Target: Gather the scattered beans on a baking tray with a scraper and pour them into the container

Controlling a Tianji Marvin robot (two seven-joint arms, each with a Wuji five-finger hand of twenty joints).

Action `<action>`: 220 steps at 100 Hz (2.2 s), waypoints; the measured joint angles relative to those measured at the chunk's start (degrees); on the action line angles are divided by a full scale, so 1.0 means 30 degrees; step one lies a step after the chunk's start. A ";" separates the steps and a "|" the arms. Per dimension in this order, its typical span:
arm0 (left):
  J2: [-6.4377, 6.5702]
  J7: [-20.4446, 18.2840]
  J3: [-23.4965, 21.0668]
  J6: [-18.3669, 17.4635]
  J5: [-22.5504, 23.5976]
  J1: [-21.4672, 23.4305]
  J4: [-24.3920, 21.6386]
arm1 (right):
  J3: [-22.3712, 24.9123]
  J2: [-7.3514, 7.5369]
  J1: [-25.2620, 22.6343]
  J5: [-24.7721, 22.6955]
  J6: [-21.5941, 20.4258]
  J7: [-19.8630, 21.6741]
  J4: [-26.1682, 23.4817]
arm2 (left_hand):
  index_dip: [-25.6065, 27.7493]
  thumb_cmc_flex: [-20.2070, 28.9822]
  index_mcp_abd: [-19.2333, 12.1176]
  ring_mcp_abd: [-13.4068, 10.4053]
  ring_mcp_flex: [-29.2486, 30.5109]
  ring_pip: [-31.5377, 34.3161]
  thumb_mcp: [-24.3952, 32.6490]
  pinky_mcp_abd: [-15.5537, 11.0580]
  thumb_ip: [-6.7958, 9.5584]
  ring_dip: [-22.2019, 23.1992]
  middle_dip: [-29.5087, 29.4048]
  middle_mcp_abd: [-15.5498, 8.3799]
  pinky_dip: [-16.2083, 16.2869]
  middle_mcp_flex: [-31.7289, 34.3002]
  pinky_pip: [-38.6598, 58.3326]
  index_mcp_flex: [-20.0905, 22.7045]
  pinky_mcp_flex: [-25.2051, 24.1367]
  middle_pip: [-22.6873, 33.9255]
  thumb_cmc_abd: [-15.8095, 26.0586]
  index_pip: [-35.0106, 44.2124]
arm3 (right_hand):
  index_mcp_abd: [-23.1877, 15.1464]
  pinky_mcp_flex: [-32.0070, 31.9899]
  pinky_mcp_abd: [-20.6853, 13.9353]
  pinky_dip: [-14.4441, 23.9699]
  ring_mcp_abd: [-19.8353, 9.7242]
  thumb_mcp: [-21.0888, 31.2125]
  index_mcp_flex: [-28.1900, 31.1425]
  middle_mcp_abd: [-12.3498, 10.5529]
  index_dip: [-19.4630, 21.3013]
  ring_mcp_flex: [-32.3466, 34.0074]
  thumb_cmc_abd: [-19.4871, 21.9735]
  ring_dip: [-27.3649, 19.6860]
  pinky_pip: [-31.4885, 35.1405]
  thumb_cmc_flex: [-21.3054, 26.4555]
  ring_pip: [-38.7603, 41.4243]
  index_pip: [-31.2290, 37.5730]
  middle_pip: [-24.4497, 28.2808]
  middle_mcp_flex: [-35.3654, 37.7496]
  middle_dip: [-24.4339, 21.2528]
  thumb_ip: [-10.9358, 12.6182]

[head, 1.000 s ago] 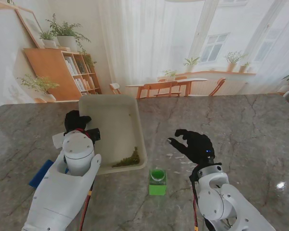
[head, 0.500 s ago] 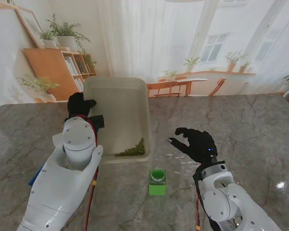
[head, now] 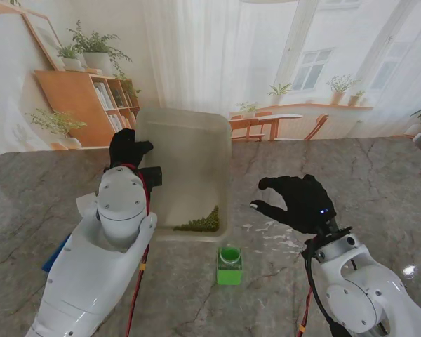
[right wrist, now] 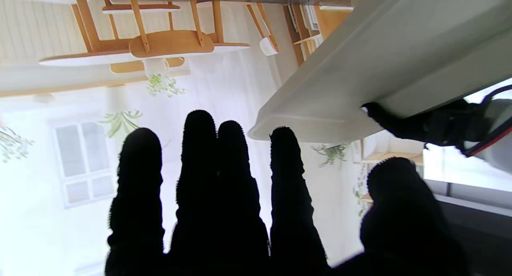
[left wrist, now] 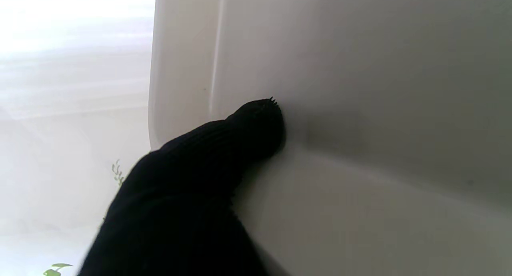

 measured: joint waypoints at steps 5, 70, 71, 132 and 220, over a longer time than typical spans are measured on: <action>0.0007 -0.0033 0.0125 -0.0054 0.0042 0.0007 -0.0087 | 0.0135 0.0076 -0.0127 -0.0110 -0.0288 0.0093 -0.0213 | 0.0000 0.0000 -0.0001 0.0000 0.0000 0.0000 0.0000 0.0000 0.0000 0.0000 0.0000 -0.0002 0.0000 0.0000 0.0000 0.0000 0.0000 0.0000 0.0000 -0.0001 | -0.0004 0.0000 0.0000 0.0000 0.0000 -0.0001 0.0000 -0.0029 0.0000 0.0000 0.0002 0.0000 0.0000 0.0000 0.0000 0.0000 0.0000 0.0000 0.0000 0.0000; 0.0219 -0.0227 0.1092 -0.1762 0.0281 0.1202 -0.1311 | 0.1651 0.0383 -0.1753 -0.1299 -0.4434 -0.0153 -0.1224 | -0.0001 -0.0002 -0.0005 -0.0005 0.0000 0.0000 0.0000 0.0000 0.0000 0.0000 0.0000 -0.0018 0.0006 0.0002 -0.0003 0.0001 0.0000 0.0001 0.0000 -0.0007 | -0.0269 0.0000 0.0000 -0.0003 -0.0014 -0.0061 -0.0005 -0.0197 -0.0001 -0.0003 0.0503 -0.0755 -0.0166 0.1502 -0.1774 0.0001 0.0000 -0.0298 -0.0067 0.0000; 0.0222 -0.0223 0.1116 -0.1796 0.0319 0.1218 -0.1311 | 0.1668 0.0385 -0.1808 -0.1363 -0.4464 -0.0231 -0.1255 | -0.0001 -0.0002 -0.0005 -0.0005 0.0000 0.0000 0.0000 0.0000 0.0000 0.0000 0.0000 -0.0019 0.0006 0.0002 -0.0003 0.0001 0.0000 0.0001 0.0000 -0.0007 | -0.0300 0.0000 0.0000 -0.0005 -0.0015 -0.0109 -0.0006 -0.0215 -0.0001 -0.0004 0.0520 -0.0755 -0.0169 0.1593 -0.1780 0.0047 0.0000 -0.0298 -0.0086 0.0000; 0.0674 -0.1132 0.1546 -0.2819 0.2019 0.1504 -0.1711 | 0.1343 0.0421 -0.1803 -0.0849 -0.4941 0.0443 -0.1859 | -0.0005 -0.0004 -0.0034 -0.0046 0.0000 0.0000 0.0000 -0.0002 0.0000 0.0000 0.0000 -0.0079 0.0010 0.0002 -0.0020 0.0003 0.0000 0.0005 0.0000 -0.0012 | -0.0480 0.0048 -0.0006 -0.0216 -0.0152 -0.2961 -0.0005 -0.0407 -0.0001 0.0001 0.1233 -0.0759 -0.0173 0.3503 -0.1860 0.0383 0.0000 -0.0285 -0.0306 0.0200; 0.1012 -0.1604 0.1951 -0.4050 0.3765 0.1358 -0.1756 | 0.1039 0.0459 -0.1342 -0.0311 -0.4978 0.1193 -0.1602 | -0.0005 -0.0006 -0.0208 -0.0088 0.0000 0.0000 -0.0029 -0.0036 -0.0002 0.0000 0.0000 -0.0164 0.0288 0.0002 -0.0155 0.0003 0.0000 0.0005 0.0002 -0.0017 | -0.0482 0.0062 -0.0008 -0.0217 -0.0167 -0.2961 -0.0005 -0.0413 -0.0001 0.0019 0.1234 -0.0760 -0.0174 0.3503 -0.1883 0.0385 0.0000 -0.0280 -0.0308 0.0205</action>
